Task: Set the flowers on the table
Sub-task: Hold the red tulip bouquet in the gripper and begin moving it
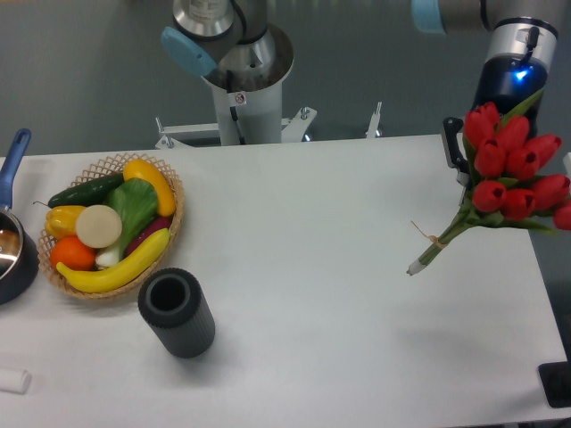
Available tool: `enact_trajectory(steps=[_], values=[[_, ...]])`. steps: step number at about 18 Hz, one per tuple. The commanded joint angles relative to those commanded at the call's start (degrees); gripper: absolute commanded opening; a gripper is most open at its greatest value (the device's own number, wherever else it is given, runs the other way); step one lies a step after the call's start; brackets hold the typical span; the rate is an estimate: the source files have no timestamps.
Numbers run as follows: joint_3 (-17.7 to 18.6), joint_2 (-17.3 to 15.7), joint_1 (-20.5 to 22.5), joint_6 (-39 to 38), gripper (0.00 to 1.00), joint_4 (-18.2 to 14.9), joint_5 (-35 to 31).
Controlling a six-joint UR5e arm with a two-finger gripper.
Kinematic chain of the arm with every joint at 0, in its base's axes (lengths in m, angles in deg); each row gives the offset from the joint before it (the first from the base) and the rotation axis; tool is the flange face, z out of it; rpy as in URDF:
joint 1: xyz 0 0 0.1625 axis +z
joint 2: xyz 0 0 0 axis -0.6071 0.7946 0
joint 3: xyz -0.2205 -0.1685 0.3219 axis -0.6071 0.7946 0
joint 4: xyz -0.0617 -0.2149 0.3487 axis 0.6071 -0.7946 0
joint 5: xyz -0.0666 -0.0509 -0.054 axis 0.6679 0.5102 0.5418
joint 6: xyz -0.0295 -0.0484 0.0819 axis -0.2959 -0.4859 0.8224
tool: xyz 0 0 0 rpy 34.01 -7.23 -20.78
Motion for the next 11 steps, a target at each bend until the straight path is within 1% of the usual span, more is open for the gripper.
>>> enact_trajectory(steps=[2,4,9,11], values=[[0.7,-0.1,-0.1,0.1,0.36,0.0,0.0],[0.0,-0.3,0.4,-0.3,0.36,-0.1,-0.1],[0.6,-1.1,0.2,-0.1,0.36,-0.1,-1.1],[0.4,-1.4,0.1,0.0,0.36,0.0,-4.0]])
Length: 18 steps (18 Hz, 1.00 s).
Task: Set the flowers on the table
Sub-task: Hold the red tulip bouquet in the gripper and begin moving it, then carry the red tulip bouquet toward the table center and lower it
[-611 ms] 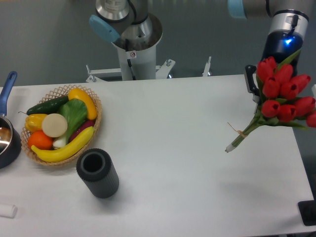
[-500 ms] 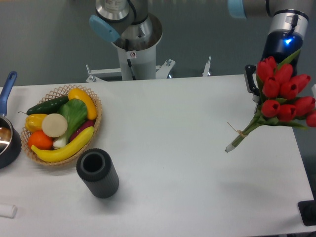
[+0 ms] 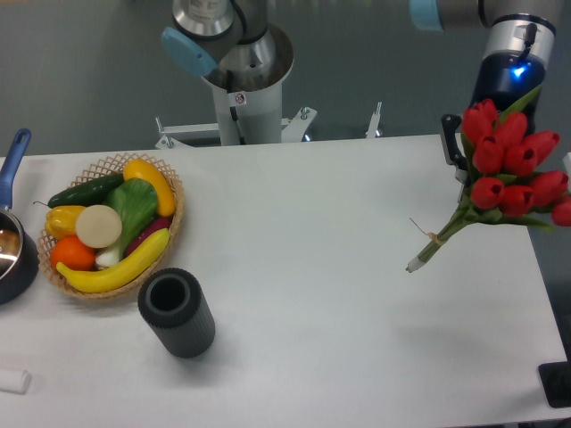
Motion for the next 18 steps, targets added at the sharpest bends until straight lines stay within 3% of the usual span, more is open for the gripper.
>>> enact_trajectory(steps=[10,18], values=[[1.2,-2.6,-6.0,0.0,0.36,-0.3,-25.0],[0.2,1.3,-14.1,1.3,0.36,-0.2,-41.2]])
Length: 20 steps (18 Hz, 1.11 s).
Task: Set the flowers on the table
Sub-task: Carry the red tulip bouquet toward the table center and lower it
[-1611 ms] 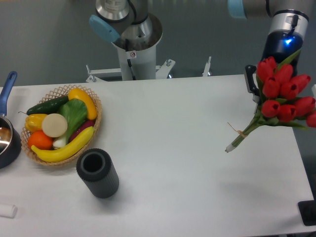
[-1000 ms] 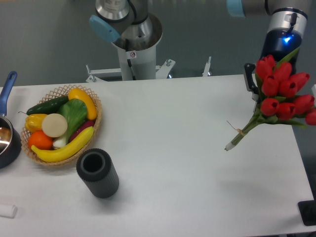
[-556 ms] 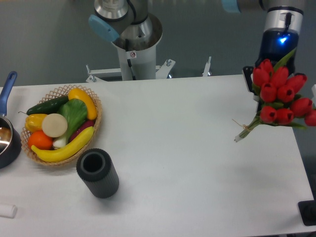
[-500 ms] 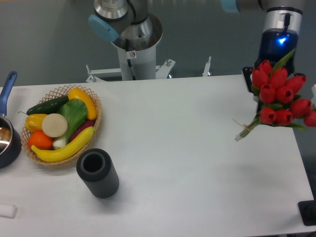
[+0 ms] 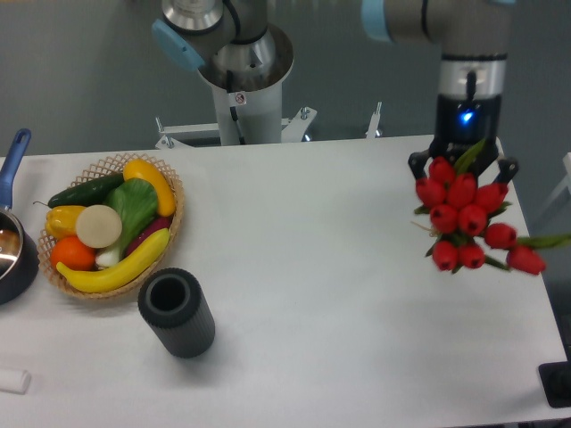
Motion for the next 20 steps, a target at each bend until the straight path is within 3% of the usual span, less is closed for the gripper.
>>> enact_trajectory(steps=[8,20], values=[[-0.8,7.1,-8.6,3.0,0.36,-0.3,-16.3],[-1.3,16.3,-12.7,2.7,0.36,-0.4,-15.7]])
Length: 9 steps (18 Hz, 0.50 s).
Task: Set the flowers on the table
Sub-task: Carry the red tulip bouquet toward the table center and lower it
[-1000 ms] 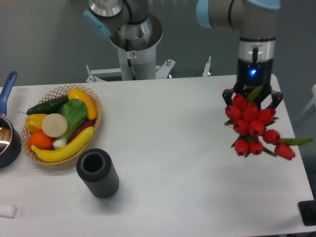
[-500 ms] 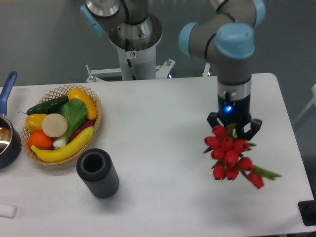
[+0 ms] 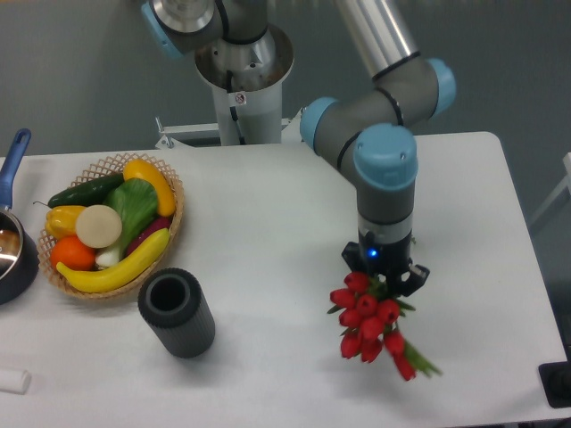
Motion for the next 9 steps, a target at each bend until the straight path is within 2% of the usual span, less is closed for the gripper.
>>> enact_trajectory(steps=[3,7,8,9], values=[[-0.7,2.2,-0.6,0.0,0.36,0.1,-0.2],[-1.0,2.4,-0.7,0.1,0.38,0.1,-0.3],[-0.8,2.3,-0.7,0.0,0.46,0.1,-0.3],[-0.5,2.0,-0.8,-0.1,0.81,0.2,-0.3]])
